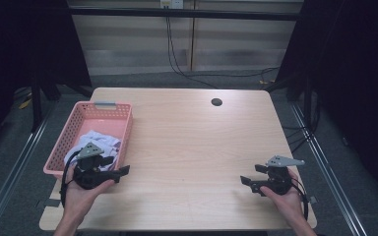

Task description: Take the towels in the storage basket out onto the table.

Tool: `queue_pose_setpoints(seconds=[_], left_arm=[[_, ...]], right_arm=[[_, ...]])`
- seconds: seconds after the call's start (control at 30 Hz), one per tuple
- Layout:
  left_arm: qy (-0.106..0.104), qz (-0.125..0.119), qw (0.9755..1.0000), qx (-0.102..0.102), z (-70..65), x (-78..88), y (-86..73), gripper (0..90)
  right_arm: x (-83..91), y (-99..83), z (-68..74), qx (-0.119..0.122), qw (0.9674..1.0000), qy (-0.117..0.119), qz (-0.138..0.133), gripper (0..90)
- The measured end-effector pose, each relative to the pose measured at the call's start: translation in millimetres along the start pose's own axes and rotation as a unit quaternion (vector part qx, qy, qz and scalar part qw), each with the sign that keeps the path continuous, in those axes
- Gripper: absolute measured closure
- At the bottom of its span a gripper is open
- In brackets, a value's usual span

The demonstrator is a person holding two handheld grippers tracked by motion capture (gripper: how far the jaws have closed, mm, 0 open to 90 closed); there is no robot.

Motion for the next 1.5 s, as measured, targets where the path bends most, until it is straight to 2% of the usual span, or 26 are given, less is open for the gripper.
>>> queue_pose_setpoints(seconds=[0.1, 0.2, 0.3, 0.33, 0.4, 0.63, 0.67, 0.73, 0.8, 0.9, 1.0, 1.03, 1.1, 1.13, 1.2, 1.27, 1.33, 1.43, 1.5], left_arm=[[0.006, 0.0, 0.9999, -0.01, 5.1, 6.9, 7.3, 26.0], [0.02, 0.005, 0.9996, -0.02, 15.4, 12.9, 15.4, 24.4], [0.03, 0.018, 0.9993, -0.013, 28.7, 18.0, 22.1, 21.5], [0.041, 0.019, 0.9989, -0.01, 34.6, 20.4, 24.8, 21.5], [0.05, 0.021, 0.9985, -0.01, 43.4, 24.8, 29.6, 19.8], [0.072, 0.013, 0.9972, 0.014, 73.6, 39.6, 43.1, 17.3], [0.075, 0.014, 0.997, 0.011, 77.2, 40.1, 43.1, 17.5], [0.078, 0.02, 0.9966, 0.017, 82.0, 38.6, 41.6, 17.3], [0.083, 0.034, 0.9959, 0.008, 92.1, 35.9, 39.2, 16.9], [0.084, 0.043, 0.9954, 0.016, 105.9, 29.7, 38.1, 16.6], [0.093, 0.062, 0.9933, 0.033, 123.3, 19.8, 37.6, 16.5], [0.092, 0.066, 0.9929, 0.037, 125.7, 16.8, 38.6, 16.2], [0.079, 0.066, 0.994, 0.037, 127.3, 10.2, 42.4, 16.2], [0.076, 0.075, 0.9935, 0.038, 129.5, 8.0, 43.3, 16.1], [0.08, 0.09, 0.9916, 0.045, 134.1, 1.2, 44.0, 16.1], [0.082, 0.101, 0.9906, 0.041, 138.2, -6.4, 42.0, 16.1], [0.1, 0.131, 0.9854, 0.043, 147.4, -12.3, 35.0, 15.7], [0.105, 0.167, 0.9793, 0.043, 156.0, -20.3, 24.3, 13.3], [0.122, 0.177, 0.9752, 0.052, 162.0, -22.0, 21.7, 2.6]], right_arm=[[-1.8, 0.2, -1.3, 0.0, 1.0, 0.001, 0.0, 21.8], [-3.2, 0.8, 0.2, 0.003, 1.0, 0.005, -0.001, 22.7], [-2.9, 0.4, 2.6, 0.004, 0.9999, 0.01, 0.002, 22.5], [-2.8, 0.9, 2.9, 0.007, 0.9999, 0.009, -0.001, 22.3], [-1.0, 0.5, 4.9, 0.007, 0.9999, 0.011, 0.001, 22.2], [-0.8, 0.7, 7.9, 0.014, 0.9998, 0.015, 0.002, 22.2], [-1.5, 0.7, 8.4, 0.014, 0.9998, 0.016, 0.003, 22.2], [-2.9, 0.7, 9.1, 0.017, 0.9997, 0.017, 0.006, 22.1], [-4.5, 1.0, 9.5, 0.018, 0.9996, 0.018, 0.007, 21.8], [-6.0, 1.6, 10.8, 0.019, 0.9996, 0.02, 0.008, 21.3], [-6.8, 1.2, 12.8, 0.019, 0.9994, 0.025, 0.011, 21.3], [-7.1, 1.1, 12.8, 0.02, 0.9994, 0.025, 0.012, 21.2], [-7.5, 1.0, 12.7, 0.02, 0.9994, 0.025, 0.013, 21.3], [-7.6, 1.2, 12.3, 0.019, 0.9995, 0.024, 0.013, 21.2], [-8.5, 1.1, 11.8, 0.02, 0.9994, 0.023, 0.014, 21.0], [-8.7, 1.3, 12.3, 0.023, 0.9994, 0.024, 0.013, 21.0], [-8.4, 1.0, 13.5, 0.024, 0.9993, 0.026, 0.014, 21.0], [-8.1, 0.0, 13.7, 0.021, 0.9993, 0.027, 0.016, 21.0], [-8.2, -0.1, 13.6, 0.02, 0.9993, 0.028, 0.016, 21.0]])
Point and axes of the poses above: each handheld gripper's, and its own axes: x roughly backward along the jaws, y roughly out of its top, z roughly to its left, the point moved 10 cm from there along -x, roughly forward along the jaws, and after that the axes turned 13 degrees about x, right-handed, at the moved point
